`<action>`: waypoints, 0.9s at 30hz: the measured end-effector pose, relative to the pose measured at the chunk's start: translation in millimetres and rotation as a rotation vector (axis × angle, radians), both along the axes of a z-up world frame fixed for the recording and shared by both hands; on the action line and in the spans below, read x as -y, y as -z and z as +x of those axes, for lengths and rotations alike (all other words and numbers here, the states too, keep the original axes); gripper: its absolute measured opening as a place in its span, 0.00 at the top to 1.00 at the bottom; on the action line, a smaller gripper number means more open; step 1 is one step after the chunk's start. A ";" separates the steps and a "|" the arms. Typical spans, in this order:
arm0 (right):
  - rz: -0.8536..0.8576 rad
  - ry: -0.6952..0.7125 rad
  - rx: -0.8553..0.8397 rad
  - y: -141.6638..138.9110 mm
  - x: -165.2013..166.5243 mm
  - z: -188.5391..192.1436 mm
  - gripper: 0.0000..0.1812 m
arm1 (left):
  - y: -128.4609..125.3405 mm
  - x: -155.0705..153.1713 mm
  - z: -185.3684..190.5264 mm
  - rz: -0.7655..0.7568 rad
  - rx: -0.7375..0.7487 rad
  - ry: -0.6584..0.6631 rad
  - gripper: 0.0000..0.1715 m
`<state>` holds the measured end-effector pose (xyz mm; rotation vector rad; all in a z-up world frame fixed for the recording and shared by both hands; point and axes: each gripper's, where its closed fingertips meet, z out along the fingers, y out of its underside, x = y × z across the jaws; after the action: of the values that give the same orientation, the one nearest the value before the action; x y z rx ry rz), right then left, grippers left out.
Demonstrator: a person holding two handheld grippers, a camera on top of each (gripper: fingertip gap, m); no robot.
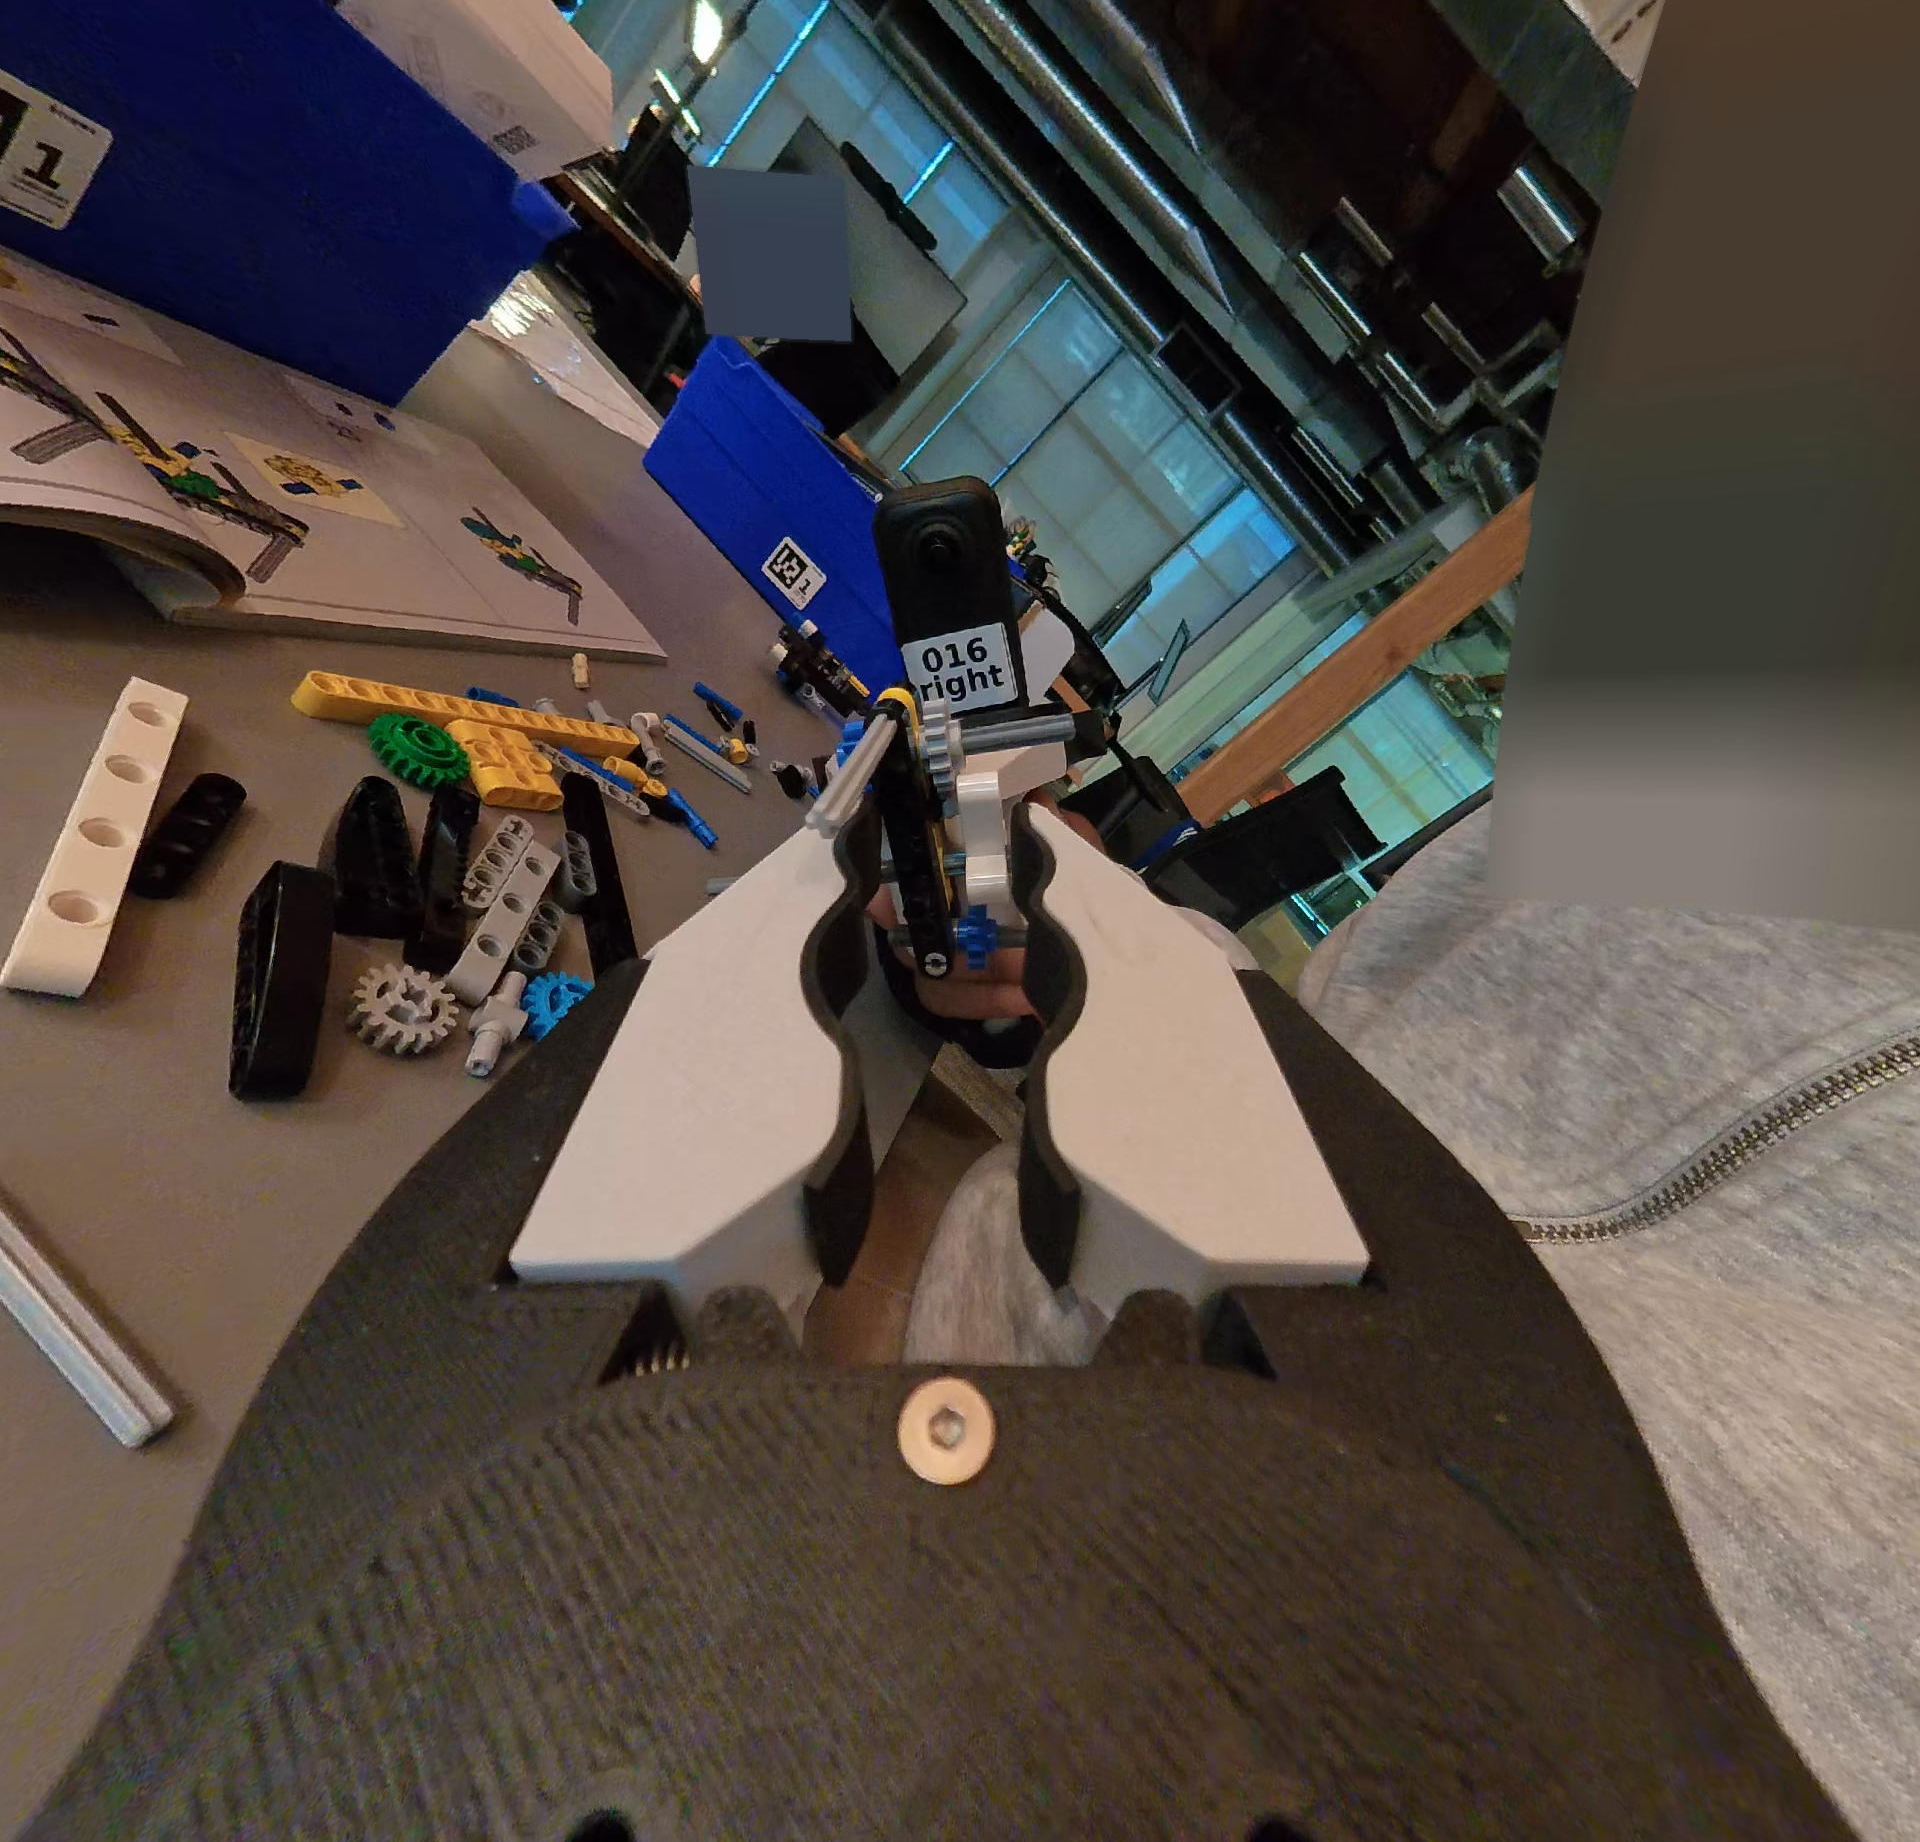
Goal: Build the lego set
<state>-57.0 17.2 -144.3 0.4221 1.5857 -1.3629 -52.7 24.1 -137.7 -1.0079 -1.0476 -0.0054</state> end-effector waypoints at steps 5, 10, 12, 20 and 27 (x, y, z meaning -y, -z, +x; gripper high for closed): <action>0.000 0.002 0.000 0.1 0.0 -0.6 0.98 | 0.0 0.2 -0.2 0.001 0.000 -0.001 0.87; -0.001 0.004 0.004 0.2 -0.1 -1.4 0.98 | 0.0 0.5 -0.3 0.002 0.001 -0.001 0.87; -0.001 0.004 0.003 0.2 -0.1 -1.6 0.98 | 0.0 0.5 -0.3 0.002 0.001 -0.002 0.87; -0.004 0.014 0.013 0.1 -0.6 -4.2 0.98 | -0.3 1.3 -0.4 0.006 0.001 -0.004 0.87; -0.006 0.021 0.015 -0.1 -1.0 -6.0 0.97 | -0.4 1.7 -0.5 0.008 0.002 -0.005 0.87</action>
<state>-63.0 18.2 -144.2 0.4455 1.5683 -1.3777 -53.2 22.4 -137.3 -0.9985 -1.0509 -0.0059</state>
